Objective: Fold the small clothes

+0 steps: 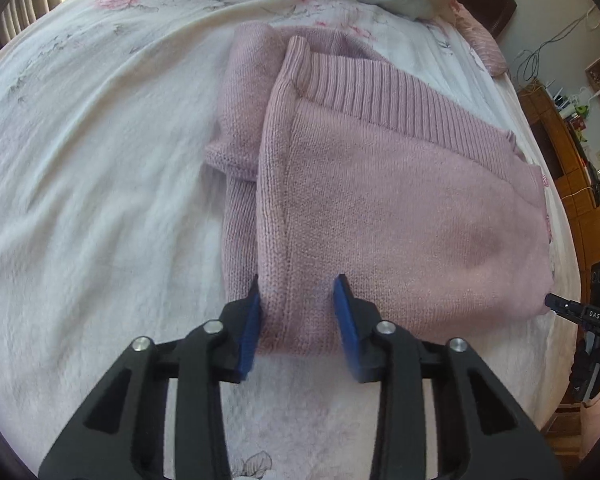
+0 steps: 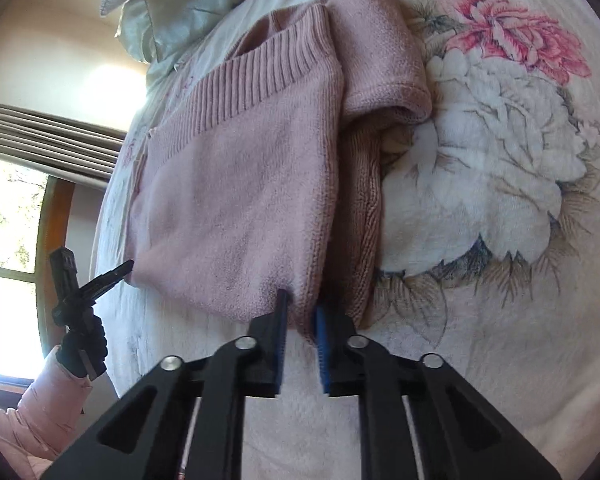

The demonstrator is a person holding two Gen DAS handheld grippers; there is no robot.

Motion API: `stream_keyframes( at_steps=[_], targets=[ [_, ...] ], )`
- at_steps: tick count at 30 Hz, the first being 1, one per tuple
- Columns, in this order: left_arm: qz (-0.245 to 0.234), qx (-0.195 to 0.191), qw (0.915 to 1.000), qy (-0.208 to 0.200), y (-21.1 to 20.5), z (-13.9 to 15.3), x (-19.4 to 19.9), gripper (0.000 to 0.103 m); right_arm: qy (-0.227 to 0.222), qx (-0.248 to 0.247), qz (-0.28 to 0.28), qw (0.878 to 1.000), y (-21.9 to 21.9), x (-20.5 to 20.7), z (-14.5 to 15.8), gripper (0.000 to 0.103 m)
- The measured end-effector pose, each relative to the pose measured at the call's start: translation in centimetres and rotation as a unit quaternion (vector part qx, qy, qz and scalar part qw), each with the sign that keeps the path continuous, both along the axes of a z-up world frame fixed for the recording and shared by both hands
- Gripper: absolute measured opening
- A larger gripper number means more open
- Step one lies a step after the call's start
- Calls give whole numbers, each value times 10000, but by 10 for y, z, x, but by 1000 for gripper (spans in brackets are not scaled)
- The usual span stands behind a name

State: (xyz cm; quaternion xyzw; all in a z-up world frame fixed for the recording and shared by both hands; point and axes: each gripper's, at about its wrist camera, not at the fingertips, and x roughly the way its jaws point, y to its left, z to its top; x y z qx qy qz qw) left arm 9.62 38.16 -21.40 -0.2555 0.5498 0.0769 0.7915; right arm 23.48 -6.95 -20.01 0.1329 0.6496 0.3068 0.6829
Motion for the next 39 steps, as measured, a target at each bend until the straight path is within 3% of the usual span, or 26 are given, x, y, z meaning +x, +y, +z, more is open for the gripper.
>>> stream_keyframes(
  at_steps=[1,3,6,10,14,21,22,23,24,26,27,29,33,39],
  targets=[
    [58,-30,10000,0,3,2,0,8,-22,76,-17,10000,-2,0,4,8],
    [162,-174,9997,-75,9,9,-1,8,-111,300,-41,9995,-7,0,16,8],
    [10,49,10000,-46,12,17,-3,8,-228,126,33,9997,-8,0,28,7],
    [-42,108,9996,271,16,-4,-5,8,-5,-257,99,9996,-11,-7,5,7],
    [-48,154,9995,261,17,-16,-5,9,169,-263,-77,9995,-16,-9,-18,7],
    [-101,258,9991,305,16,-14,-5,12,104,-358,-32,9993,-5,-9,-22,8],
    [-82,283,9990,343,16,-10,-3,17,101,-348,-34,9993,-5,-7,-19,9],
    [-28,322,9988,381,14,-5,2,33,115,-308,-58,9994,-6,-7,-15,16],
    [39,344,9987,362,15,2,1,42,108,-257,-80,9996,-7,-6,-8,22],
    [189,431,9989,89,15,26,-1,51,-224,-241,-125,9994,-8,-5,14,54],
    [223,481,9985,-96,12,40,1,53,-355,-159,-132,9992,-10,-4,25,57],
    [137,491,9977,-452,0,61,9,68,-433,56,-271,9987,-16,3,38,63],
    [-418,377,9960,-692,-41,71,45,70,-358,96,-476,9982,-20,24,35,67],
    [-842,223,9948,-527,-92,40,102,69,178,278,-646,9974,-23,52,-3,67]
  ],
)
